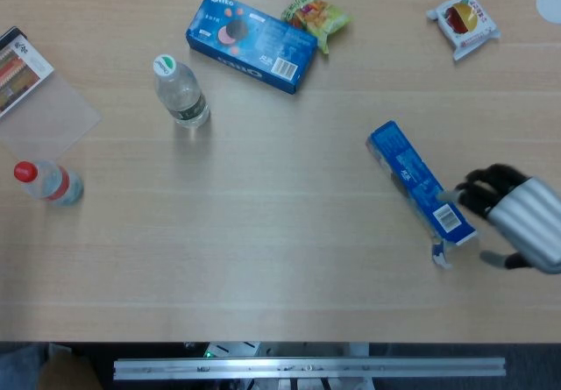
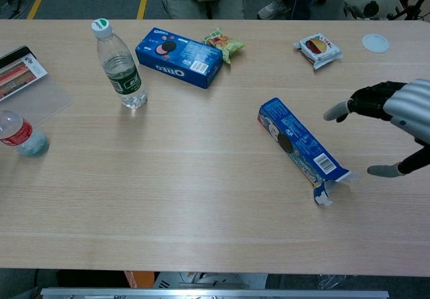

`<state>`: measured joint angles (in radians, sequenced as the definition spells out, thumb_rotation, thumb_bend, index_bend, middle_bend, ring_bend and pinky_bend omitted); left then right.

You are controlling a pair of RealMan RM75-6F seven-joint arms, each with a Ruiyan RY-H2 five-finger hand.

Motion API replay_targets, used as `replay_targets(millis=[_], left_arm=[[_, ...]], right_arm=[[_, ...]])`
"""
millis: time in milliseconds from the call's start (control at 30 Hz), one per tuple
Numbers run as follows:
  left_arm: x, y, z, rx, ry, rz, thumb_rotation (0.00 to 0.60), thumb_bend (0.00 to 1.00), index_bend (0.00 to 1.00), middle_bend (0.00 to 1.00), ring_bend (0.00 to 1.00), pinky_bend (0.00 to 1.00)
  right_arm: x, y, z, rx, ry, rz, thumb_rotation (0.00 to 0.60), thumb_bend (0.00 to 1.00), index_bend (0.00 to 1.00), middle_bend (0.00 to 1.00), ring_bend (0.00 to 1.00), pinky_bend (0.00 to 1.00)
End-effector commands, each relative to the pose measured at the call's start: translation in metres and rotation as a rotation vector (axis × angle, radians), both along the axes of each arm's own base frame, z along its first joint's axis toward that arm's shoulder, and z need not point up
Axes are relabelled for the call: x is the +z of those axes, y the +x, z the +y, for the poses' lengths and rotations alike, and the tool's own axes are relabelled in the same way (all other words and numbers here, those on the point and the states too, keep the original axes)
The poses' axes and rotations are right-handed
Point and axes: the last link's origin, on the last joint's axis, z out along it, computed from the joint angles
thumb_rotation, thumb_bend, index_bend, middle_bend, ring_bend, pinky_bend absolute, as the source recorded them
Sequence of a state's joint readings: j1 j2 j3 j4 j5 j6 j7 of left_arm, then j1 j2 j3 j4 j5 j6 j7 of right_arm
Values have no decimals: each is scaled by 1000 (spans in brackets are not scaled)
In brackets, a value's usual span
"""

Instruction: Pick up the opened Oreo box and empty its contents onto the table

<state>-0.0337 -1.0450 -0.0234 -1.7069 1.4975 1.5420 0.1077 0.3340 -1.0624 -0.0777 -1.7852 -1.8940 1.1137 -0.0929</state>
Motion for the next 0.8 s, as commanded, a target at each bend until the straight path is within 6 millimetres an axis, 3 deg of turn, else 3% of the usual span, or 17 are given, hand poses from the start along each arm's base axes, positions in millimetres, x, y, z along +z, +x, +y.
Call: replay_targets(millis=[33,300,567,800], left_arm=[[0,0,-1,1,-1,0,600,270,162,132,133,92],[3,-6,-5,13,2,-8,600,271,162,131,133,92],[0,-8,-7,19,-17,-12,600,270,162,129,133,92],[-2,-7,-6,8,-30,-22,600,270,162,128,133,92]], right_arm=[[-25,14,8,71,100,22,600,39,243,330,227,250],[-59,11,18,89,206,104,600,39,243,330,234,250],[-67,-6,19,50,223,189,600,39,243,330,234,250],[-74,-21,8,8,209,246,600,38,242,330,235,250]])
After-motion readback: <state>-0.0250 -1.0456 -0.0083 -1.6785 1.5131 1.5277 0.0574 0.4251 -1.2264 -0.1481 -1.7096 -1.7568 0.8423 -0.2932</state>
